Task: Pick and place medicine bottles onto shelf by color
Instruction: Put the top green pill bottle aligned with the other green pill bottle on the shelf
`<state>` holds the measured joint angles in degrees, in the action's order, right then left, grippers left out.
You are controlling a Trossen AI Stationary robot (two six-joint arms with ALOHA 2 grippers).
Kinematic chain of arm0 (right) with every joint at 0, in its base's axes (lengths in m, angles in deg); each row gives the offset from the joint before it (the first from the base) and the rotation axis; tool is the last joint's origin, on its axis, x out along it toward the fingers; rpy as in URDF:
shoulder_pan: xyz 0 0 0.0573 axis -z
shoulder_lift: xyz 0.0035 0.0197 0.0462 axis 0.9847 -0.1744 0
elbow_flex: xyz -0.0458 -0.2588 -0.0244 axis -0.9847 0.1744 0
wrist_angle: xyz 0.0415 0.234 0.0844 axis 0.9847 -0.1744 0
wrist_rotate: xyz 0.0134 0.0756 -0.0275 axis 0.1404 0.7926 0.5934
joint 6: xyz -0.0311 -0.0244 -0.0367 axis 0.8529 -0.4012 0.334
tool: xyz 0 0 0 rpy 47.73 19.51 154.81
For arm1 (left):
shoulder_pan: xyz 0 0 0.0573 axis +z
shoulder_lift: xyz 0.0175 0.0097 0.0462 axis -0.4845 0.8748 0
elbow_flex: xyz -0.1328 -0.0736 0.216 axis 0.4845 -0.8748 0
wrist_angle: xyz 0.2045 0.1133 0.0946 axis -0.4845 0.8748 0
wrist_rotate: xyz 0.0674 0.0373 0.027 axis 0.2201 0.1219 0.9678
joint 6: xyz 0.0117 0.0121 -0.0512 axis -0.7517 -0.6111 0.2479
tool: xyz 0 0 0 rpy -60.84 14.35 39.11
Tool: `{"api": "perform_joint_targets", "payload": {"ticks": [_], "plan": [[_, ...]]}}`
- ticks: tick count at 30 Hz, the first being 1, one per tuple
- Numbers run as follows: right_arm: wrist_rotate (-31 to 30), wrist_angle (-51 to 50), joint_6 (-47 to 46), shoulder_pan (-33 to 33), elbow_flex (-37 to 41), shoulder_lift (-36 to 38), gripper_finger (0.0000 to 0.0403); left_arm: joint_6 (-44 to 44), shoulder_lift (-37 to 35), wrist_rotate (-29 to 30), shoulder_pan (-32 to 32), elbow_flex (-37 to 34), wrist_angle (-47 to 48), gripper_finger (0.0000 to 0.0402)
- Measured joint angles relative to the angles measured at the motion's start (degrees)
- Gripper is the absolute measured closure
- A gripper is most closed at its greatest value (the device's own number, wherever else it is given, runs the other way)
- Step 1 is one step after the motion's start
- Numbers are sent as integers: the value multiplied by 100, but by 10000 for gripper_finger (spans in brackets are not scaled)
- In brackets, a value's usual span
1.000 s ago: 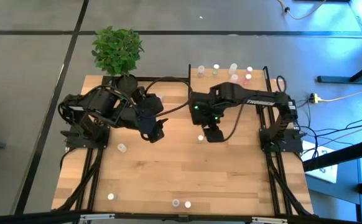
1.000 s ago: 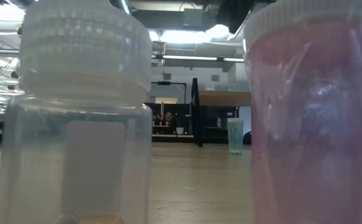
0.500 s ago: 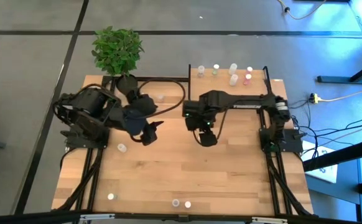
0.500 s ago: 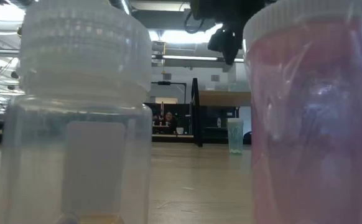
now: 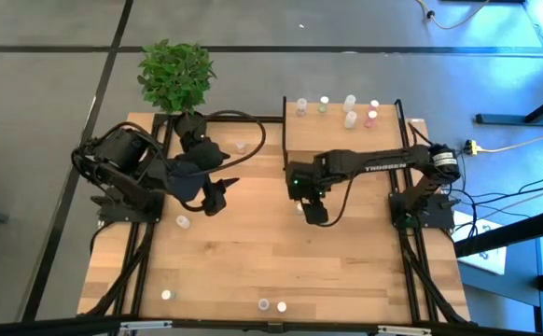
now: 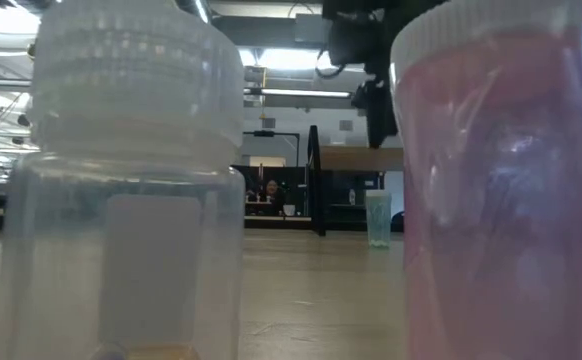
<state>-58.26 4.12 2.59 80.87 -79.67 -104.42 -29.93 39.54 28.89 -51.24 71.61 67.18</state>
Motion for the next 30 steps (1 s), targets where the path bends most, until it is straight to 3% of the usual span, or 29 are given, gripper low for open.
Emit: {"api": "perform_joint_targets", "payload": {"ticks": [15, 30], "plan": [[254, 975, 64, -10, 736, 0, 179, 68, 0, 0, 0, -1, 0, 132], [-15, 1488, 66, -10, 1145, -2, 179, 68, 0, 0, 0, 1, 0, 132]]}}
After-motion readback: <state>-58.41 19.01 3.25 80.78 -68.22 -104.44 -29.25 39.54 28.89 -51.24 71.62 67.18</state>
